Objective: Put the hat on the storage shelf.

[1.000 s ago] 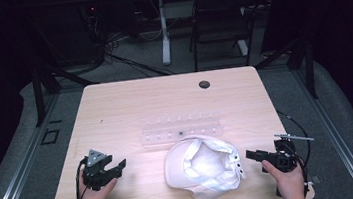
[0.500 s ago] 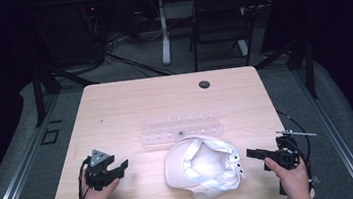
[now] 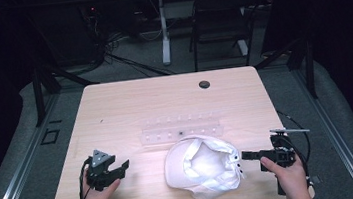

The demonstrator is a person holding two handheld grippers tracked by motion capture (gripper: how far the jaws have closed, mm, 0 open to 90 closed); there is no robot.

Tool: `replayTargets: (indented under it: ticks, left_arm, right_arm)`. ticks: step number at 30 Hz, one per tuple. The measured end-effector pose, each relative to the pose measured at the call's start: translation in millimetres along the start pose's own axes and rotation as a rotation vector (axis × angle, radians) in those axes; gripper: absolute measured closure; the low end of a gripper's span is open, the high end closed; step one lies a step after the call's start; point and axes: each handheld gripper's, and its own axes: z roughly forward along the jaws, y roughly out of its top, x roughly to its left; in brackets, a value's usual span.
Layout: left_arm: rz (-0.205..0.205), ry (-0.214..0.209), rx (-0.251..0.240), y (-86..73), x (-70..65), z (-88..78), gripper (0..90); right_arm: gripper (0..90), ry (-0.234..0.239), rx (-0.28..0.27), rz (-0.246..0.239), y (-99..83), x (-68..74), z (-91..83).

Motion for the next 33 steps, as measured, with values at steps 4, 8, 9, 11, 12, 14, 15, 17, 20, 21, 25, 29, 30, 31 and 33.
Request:
replayTargets:
  ticks: [4, 8, 9, 11, 12, 14, 15, 17, 20, 21, 25, 29, 30, 31, 33]
  left_arm:
    - [0.006, 0.001, 0.003, 0.1, -1.7, 0.8, 41.2]
    - [0.01, 0.0, 0.002, 0.2, -2.3, 0.7, 41.2]
    - [0.012, 0.001, 0.003, 0.2, -2.1, 0.5, 41.1]
    - [0.008, 0.001, 0.003, 0.1, -1.9, 0.3, 41.2]
    - [0.005, 0.002, 0.002, 0.0, -1.9, 0.5, 41.1]
    - [0.008, 0.002, 0.004, 0.0, -1.2, 0.6, 41.2]
    - [0.004, 0.002, 0.003, -0.1, -1.2, 0.8, 41.1]
    - [0.005, 0.004, 0.005, -0.1, -0.8, 0.9, 41.1]
    - [0.004, 0.005, 0.004, -0.1, -0.3, 1.0, 41.1]
    - [0.004, 0.005, 0.004, 0.0, -0.3, 0.9, 41.1]
    - [0.005, 0.005, 0.004, 0.0, -0.7, 0.9, 41.1]
    - [0.004, 0.004, 0.005, -0.1, -1.2, 1.2, 41.0]
    - [0.007, 0.004, 0.005, 0.0, -1.1, 1.3, 41.0]
    - [0.007, 0.004, 0.005, -0.1, -1.2, 1.3, 41.0]
    - [0.008, 0.004, 0.005, -0.1, -1.3, 1.4, 41.0]
  right_arm:
    - [49.5, 0.047, 0.03, 0.009, -2.3, 1.7, 2.4]
    - [49.3, 0.098, 0.065, 0.017, -5.2, 4.0, 5.8]
    - [49.1, 0.118, 0.071, 0.013, -6.0, 4.3, 7.5]
    - [49.1, 0.129, 0.082, 0.004, -7.8, 5.4, 11.1]
    - [49.2, 0.129, 0.087, 0.003, -8.6, 5.9, 13.4]
    - [49.1, 0.127, 0.091, 0.006, -10.2, 6.6, 18.8]
    - [48.9, 0.122, 0.104, 0.011, -10.4, 7.3, 20.4]
    - [48.6, 0.116, 0.114, 0.01, -10.8, 7.6, 23.9]
    - [48.0, 0.108, 0.119, 0.01, -10.2, 8.2, 28.6]
    - [48.0, 0.101, 0.123, 0.01, -10.2, 8.2, 29.9]
    - [47.8, 0.1, 0.15, 0.008, -10.6, 8.5, 38.1]
    - [47.7, 0.109, 0.179, 0.021, -11.7, 7.5, 47.3]
    - [47.7, 0.109, 0.185, 0.027, -11.9, 7.3, 49.2]
    - [47.7, 0.114, 0.192, 0.03, -11.9, 6.9, 50.3]
    - [48.0, 0.113, 0.181, 0.038, -12.5, 8.5, 52.1]
